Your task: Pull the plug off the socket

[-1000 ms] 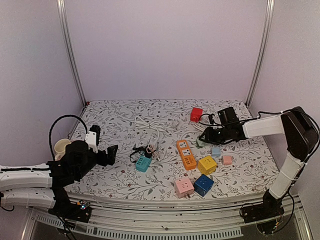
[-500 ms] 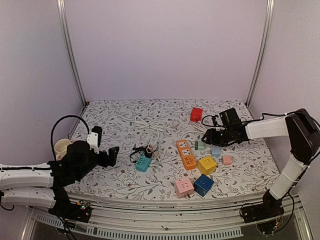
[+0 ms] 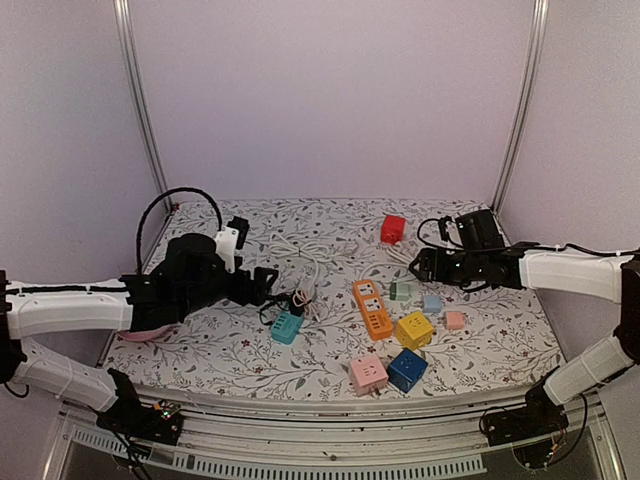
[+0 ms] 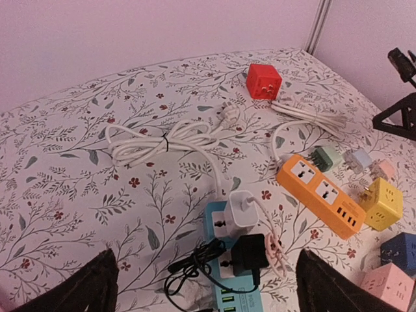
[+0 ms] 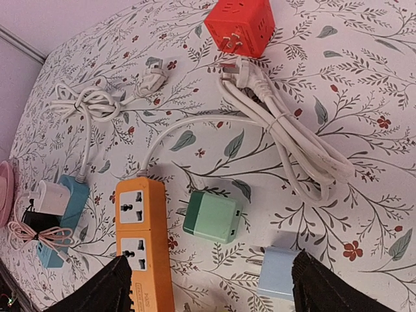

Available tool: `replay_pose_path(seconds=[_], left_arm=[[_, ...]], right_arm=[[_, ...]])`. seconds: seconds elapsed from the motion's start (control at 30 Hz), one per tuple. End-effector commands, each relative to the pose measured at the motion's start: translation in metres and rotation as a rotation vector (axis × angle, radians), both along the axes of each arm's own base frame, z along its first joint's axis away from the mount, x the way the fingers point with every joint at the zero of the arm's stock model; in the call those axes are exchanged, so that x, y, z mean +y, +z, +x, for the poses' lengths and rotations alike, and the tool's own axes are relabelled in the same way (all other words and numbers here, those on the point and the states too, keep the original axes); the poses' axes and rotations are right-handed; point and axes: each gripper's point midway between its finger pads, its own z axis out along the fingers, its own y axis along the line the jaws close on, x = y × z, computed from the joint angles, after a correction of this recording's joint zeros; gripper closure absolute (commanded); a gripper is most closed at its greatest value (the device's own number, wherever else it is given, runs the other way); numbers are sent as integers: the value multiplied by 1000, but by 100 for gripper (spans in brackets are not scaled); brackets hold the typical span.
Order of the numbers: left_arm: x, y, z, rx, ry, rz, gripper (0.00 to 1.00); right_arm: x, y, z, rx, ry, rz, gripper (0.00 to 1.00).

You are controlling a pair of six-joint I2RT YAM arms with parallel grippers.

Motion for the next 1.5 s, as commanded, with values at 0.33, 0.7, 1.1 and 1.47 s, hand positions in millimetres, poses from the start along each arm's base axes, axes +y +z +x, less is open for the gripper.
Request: replay_pose_path(seconds=[0.33,0.7,1.1,1.47], left_arm=[[-87,-22,27,226,-92,181,8],[-106,-72,49,308,-52,327,22],[-106,-101,60,363,-37,344,52],[-100,-128,64,392,-7,383,66]], right_arm=[[-11,17,-21,-32,-22,3,1],[-13,11,-26,-18,-25,2,1],[-13,6,-28,-3,-26,3,1],[-12,3,-29,5,-24,4,1]])
